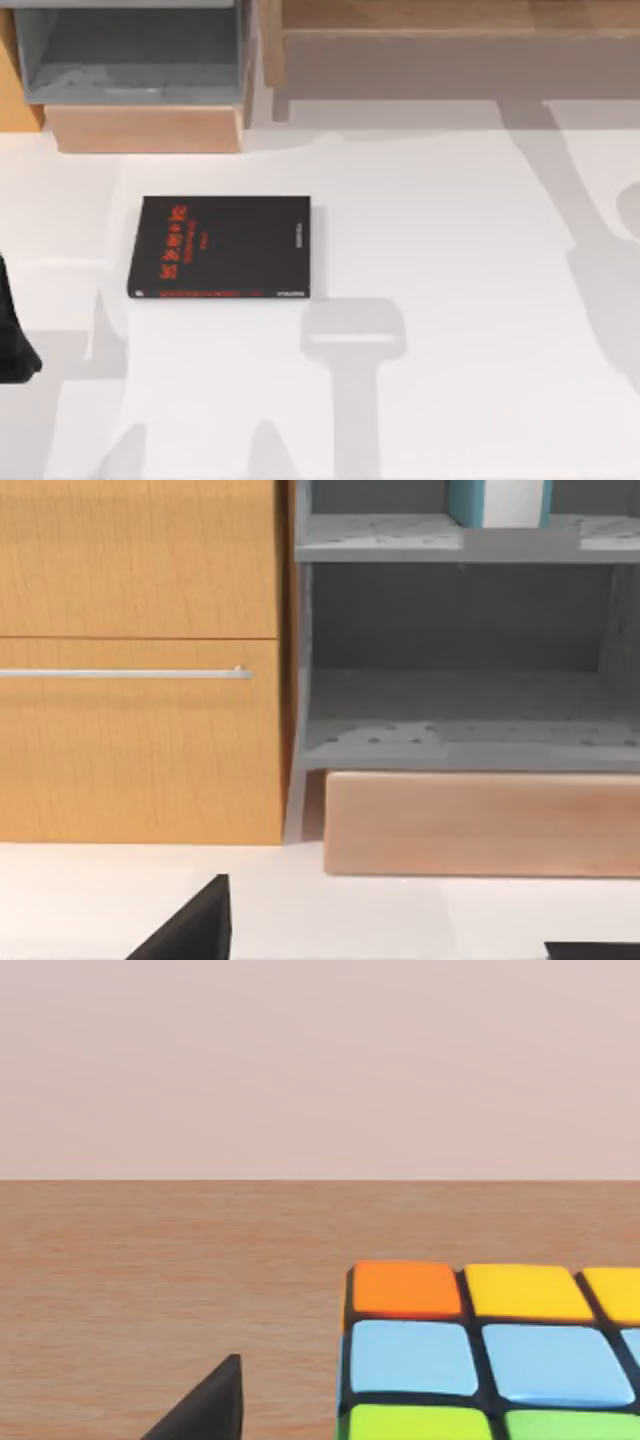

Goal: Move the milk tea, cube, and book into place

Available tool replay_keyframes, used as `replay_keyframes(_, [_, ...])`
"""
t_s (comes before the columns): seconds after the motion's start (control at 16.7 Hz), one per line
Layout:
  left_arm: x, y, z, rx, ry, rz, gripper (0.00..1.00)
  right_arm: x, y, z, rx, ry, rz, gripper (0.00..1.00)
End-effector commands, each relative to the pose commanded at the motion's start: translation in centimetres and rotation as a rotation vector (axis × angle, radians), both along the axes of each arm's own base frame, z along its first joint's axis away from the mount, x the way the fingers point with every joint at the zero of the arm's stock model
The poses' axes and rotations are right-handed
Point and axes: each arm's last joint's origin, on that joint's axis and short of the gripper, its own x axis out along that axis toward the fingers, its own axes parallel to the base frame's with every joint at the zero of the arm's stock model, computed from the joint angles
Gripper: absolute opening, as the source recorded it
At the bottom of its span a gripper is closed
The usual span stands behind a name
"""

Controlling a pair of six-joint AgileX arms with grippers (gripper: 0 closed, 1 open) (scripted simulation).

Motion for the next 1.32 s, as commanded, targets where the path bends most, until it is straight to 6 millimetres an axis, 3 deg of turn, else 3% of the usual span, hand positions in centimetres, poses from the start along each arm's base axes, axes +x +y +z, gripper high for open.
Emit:
replay_keyframes(0.54, [0.0,0.0,0.0,0.0,0.0,0.0,1.0,-2.9,0.1,0.0,-0.001,0.002,0.002,1.0])
replay_keyframes(0.96, [0.0,0.0,0.0,0.0,0.0,0.0,1.0,-3.4,-0.4,0.0,-0.003,0.005,-0.003,1.0])
replay_keyframes(1.14, [0.0,0.0,0.0,0.0,0.0,0.0,1.0,-6.0,-1.4,0.5,-0.006,0.01,-0.005,1.0])
replay_keyframes(1.32, [0.0,0.0,0.0,0.0,0.0,0.0,1.0,-10.7,-3.1,0.7,-0.009,0.013,-0.007,1.0])
